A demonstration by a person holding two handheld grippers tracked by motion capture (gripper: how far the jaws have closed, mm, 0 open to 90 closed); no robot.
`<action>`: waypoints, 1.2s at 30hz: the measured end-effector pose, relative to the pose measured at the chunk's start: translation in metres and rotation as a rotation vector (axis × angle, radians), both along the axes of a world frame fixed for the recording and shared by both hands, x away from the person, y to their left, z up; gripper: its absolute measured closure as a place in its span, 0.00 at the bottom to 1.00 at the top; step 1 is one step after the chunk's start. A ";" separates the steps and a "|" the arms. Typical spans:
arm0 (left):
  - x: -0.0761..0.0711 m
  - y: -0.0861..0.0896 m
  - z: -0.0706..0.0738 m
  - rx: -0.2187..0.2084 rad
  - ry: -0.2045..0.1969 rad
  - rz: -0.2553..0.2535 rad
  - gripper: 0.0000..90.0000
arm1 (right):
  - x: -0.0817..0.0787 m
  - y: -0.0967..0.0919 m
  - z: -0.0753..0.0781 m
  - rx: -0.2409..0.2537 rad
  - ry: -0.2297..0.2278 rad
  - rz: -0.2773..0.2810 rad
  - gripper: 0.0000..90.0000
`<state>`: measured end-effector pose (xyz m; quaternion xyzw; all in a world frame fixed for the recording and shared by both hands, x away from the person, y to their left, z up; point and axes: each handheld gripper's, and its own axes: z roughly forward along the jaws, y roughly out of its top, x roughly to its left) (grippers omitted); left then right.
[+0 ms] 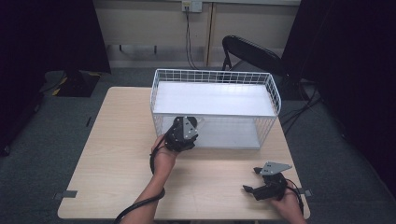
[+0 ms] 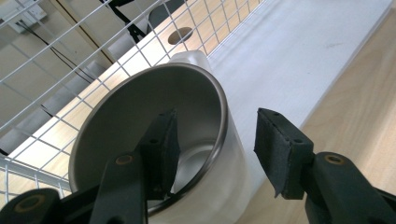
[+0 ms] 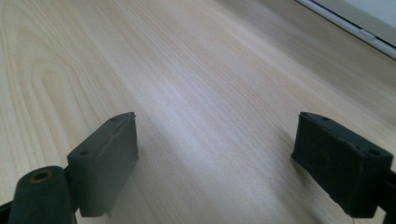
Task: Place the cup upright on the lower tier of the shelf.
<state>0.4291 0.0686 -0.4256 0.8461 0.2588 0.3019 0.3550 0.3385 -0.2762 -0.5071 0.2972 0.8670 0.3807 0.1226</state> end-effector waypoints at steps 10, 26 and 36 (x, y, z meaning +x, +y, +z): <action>-0.007 0.005 0.009 -0.035 0.024 -0.011 0.55 | 0.000 0.000 0.000 0.000 0.000 -0.001 0.14; -0.024 0.014 0.024 -0.059 0.031 -0.032 0.55 | 0.000 0.000 0.000 0.000 0.000 -0.001 0.14; -0.042 0.020 0.030 -0.099 0.049 -0.053 0.55 | 0.000 0.000 0.000 0.000 0.000 -0.003 0.14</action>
